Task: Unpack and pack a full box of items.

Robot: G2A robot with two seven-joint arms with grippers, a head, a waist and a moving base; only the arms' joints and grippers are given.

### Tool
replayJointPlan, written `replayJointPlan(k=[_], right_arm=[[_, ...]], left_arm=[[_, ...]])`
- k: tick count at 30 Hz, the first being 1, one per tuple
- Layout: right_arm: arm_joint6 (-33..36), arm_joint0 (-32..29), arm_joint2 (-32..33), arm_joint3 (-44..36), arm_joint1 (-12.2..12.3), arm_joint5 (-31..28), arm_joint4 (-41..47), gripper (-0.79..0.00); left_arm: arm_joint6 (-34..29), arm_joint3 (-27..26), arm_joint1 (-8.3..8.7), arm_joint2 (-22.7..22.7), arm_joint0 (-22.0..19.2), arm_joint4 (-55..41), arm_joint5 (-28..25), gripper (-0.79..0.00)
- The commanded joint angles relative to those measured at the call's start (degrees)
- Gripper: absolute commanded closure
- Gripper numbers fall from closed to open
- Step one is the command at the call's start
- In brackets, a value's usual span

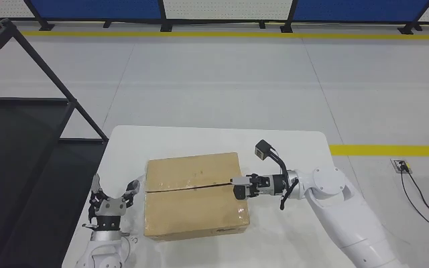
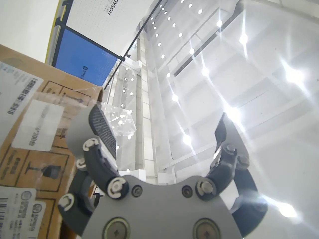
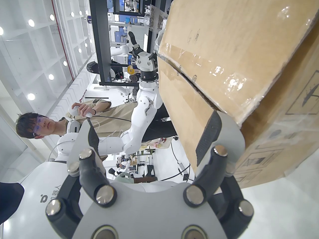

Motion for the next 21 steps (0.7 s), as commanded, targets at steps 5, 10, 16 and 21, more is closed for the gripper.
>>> replayJointPlan(k=[5,10,16,21], right_arm=[[-0.12,0.12,-0.09,-0.06,0.05,0.26,-0.05,-0.785],[-1.55,0.16,-0.35,-0.03,-0.11,-0.31,0.48,-0.785],[-3.58,0.84,-1.69,0.28,-0.57,-0.12,0.27,-0.785],[-4.3,1.44,-2.51,0.64,-1.0,-0.87,1.32,-0.785]], left_arm=[[0.09,-0.24,-0.26,0.07,0.4,0.67,-1.33,-0.785],[-0.58,-1.53,-0.39,-0.24,2.17,2.7,-3.35,-0.785],[-1.06,-2.47,-0.59,-0.08,4.43,4.6,-4.86,-0.785],[-0.66,-2.93,-0.78,-0.17,5.47,5.17,-5.58,-0.785]])
